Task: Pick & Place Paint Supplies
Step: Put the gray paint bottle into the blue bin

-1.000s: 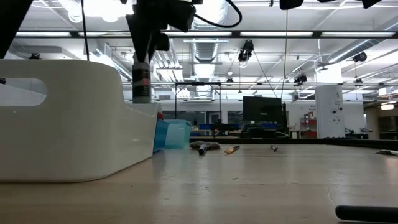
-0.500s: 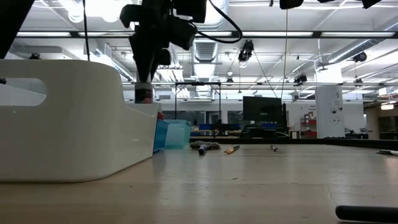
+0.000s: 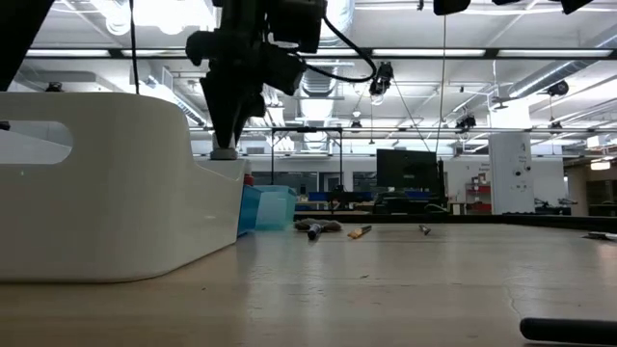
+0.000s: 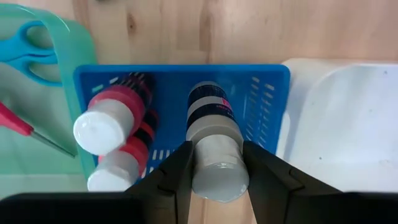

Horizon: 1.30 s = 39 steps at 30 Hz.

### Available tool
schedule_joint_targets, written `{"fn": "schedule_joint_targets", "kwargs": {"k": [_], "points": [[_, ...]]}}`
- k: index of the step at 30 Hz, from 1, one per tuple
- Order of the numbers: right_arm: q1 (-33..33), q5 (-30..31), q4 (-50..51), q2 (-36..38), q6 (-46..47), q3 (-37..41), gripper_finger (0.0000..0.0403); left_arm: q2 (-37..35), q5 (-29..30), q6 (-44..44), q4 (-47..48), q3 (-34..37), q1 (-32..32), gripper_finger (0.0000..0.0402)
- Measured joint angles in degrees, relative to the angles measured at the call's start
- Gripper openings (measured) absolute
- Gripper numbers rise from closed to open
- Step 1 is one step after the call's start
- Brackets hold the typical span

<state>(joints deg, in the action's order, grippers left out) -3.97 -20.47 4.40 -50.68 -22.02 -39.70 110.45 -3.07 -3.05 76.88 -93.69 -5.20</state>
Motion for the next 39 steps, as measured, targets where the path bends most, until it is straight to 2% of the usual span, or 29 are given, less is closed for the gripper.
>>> {"fn": "schedule_joint_targets", "kwargs": {"k": [31,33,39], "points": [[0.00,-0.02,-0.73,0.00,-0.44,0.93,0.0307,0.00,-0.86,-1.31,-7.88,5.59,-0.30,0.0121],[0.00,-0.02,-0.72,0.00,-0.40,0.93,0.0307,0.00,-0.84,-1.29,-8.14,5.64,-0.30,0.0129],[0.00,-0.02,-0.68,0.00,-0.25,0.93,0.0307,0.00,-0.86,-1.27,-8.54,5.53,-0.30,0.0182]]}}
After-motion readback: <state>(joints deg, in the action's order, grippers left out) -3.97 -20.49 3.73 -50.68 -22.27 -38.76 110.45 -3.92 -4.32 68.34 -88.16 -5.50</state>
